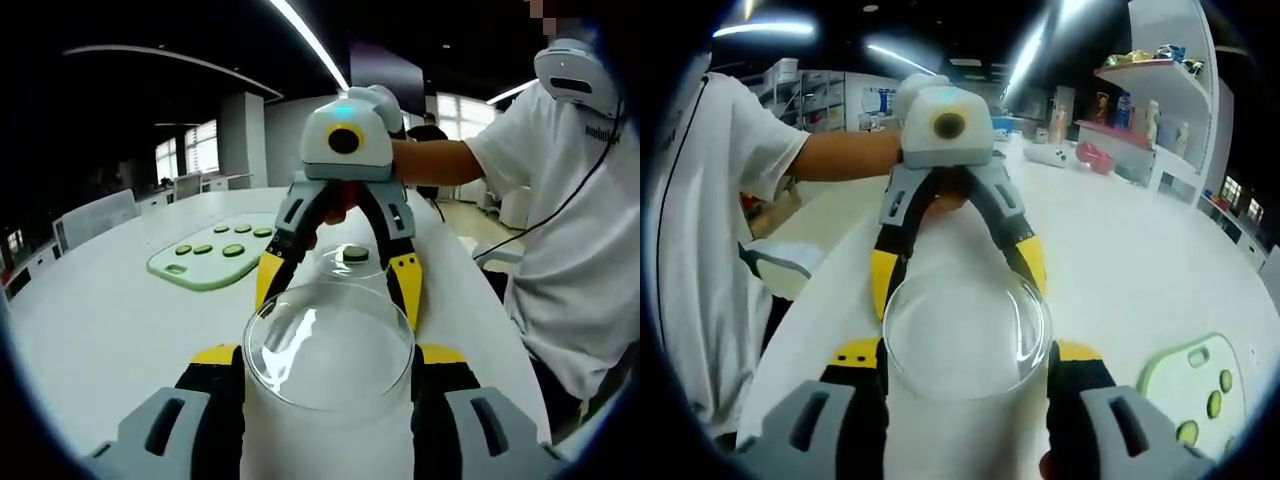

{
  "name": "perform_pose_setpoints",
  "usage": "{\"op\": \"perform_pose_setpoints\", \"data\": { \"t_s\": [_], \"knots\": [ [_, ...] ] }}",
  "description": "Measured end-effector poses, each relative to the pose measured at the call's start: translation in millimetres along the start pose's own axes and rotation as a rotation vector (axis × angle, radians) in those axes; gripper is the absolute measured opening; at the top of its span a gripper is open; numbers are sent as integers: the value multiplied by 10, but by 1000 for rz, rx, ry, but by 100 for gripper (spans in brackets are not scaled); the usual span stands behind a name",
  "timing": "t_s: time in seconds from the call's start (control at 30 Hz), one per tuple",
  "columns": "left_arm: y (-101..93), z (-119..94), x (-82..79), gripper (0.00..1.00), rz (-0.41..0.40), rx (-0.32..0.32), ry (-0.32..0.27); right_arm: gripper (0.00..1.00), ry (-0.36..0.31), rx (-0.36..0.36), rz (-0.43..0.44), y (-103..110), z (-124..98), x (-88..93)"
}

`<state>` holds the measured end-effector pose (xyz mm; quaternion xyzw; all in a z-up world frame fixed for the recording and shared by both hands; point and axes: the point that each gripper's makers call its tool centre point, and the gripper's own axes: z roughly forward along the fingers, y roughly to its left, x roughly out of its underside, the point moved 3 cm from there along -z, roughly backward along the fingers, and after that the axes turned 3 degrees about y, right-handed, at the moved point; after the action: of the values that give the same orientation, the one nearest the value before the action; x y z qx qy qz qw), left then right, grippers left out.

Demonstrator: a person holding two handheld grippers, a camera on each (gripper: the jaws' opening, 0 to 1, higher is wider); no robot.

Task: Open the petri dish lid, add cucumber slices into the petri dish, and close the lid

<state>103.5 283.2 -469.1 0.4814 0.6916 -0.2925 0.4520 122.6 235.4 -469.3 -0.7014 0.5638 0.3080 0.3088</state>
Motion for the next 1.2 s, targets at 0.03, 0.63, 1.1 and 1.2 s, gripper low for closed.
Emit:
{"op": "perform_pose_setpoints", "data": {
  "t_s": [0.03,0.63,1.1,1.2],
  "knots": [
    [-2,4,-11,67,1,1,1,63,0,0,0,1,-7,-1],
    [-53,174,-344,67,54,30,4,63,1,61,0,-12,-376,-4],
    [-104,449,-568,67,88,71,14,63,15,115,22,-12,-703,147],
    [-108,499,-591,67,93,80,11,63,17,126,26,-12,-756,177]
  ]
}}
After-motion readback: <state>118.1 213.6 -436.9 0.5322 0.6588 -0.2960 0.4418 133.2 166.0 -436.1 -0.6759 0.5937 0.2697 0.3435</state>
